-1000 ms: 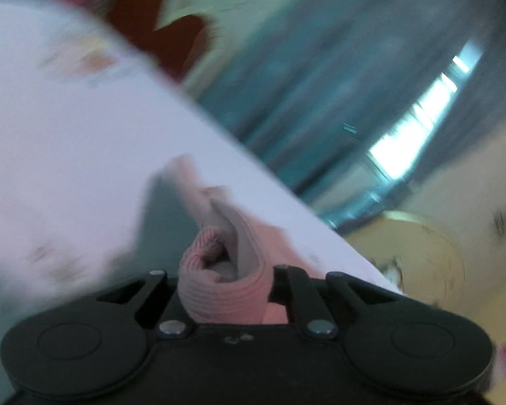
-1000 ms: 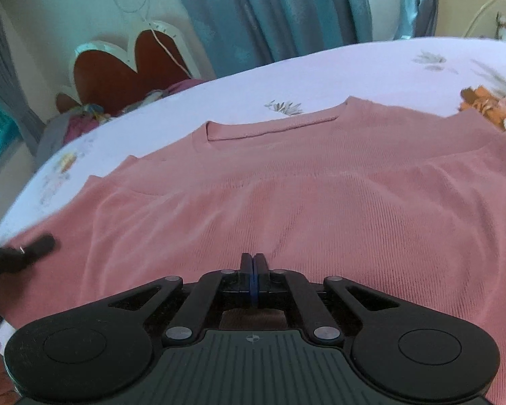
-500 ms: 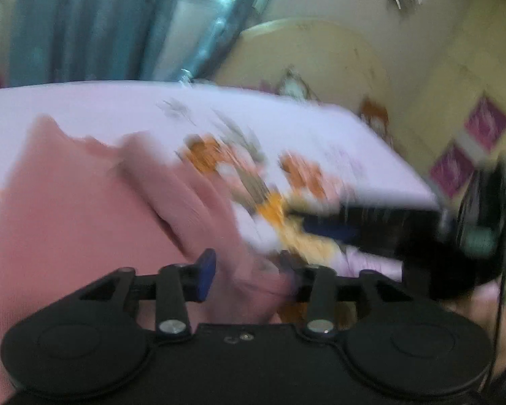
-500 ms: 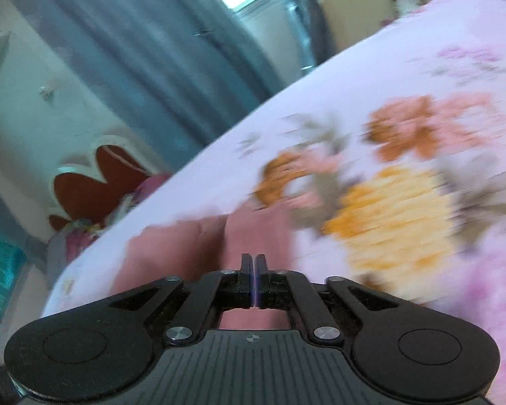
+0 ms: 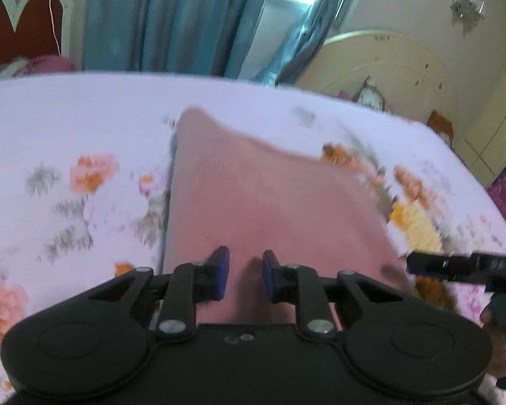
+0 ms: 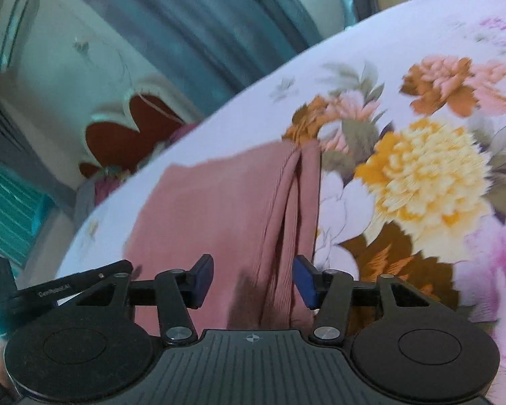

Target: Fold small clothes

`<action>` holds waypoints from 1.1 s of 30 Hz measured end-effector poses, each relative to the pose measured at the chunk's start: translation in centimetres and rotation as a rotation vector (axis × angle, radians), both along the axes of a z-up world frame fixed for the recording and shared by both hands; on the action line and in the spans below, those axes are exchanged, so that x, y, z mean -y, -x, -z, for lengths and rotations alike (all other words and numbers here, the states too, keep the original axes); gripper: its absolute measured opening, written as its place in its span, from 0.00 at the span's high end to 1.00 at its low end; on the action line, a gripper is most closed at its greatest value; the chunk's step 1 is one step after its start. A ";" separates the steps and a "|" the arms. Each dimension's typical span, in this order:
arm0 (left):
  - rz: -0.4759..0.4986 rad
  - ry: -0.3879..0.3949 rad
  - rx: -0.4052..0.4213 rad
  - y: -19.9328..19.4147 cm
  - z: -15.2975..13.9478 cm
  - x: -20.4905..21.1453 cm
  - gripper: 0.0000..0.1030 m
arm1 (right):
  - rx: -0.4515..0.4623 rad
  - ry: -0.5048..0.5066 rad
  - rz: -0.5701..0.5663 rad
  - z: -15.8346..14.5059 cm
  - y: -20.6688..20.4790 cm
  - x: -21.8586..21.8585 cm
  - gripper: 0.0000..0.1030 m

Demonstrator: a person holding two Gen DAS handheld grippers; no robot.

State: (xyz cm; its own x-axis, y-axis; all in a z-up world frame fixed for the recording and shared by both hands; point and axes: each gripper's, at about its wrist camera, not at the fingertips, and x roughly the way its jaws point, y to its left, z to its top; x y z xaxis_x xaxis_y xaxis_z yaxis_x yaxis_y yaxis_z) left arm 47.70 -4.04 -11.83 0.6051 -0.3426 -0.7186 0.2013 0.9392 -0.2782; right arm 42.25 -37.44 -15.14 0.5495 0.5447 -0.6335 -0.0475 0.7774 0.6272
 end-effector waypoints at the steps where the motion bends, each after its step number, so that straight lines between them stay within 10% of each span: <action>1: -0.007 0.017 -0.007 -0.1 0.6 -0.3 0.81 | -0.005 0.012 -0.008 0.1 -0.1 -0.4 0.50; 10: -0.005 0.110 -0.012 -0.7 1.7 -2.1 0.82 | 0.084 0.162 -0.001 -2.1 -0.5 -2.7 0.60; 17: 0.009 0.160 -0.024 -1.2 2.1 -3.0 0.87 | -0.090 0.142 -0.023 1.1 -3.1 -3.5 0.59; 24: 0.065 0.141 0.049 -1.4 0.6 -2.5 0.69 | -0.095 0.159 -0.059 1.7 -3.8 -4.5 0.59; 25: 0.079 0.123 0.070 -1.4 0.5 -2.3 0.69 | -0.082 0.177 -0.072 1.6 -3.9 -4.9 0.61; 26: 0.101 0.099 0.062 -1.7 0.7 -2.0 0.70 | -0.069 0.197 -0.087 1.5 -4.0 -5.3 0.85; 33: 0.196 0.063 0.052 -1.7 -0.5 0.4 0.71 | 0.060 0.260 -0.078 -1.9 -2.3 -5.3 0.89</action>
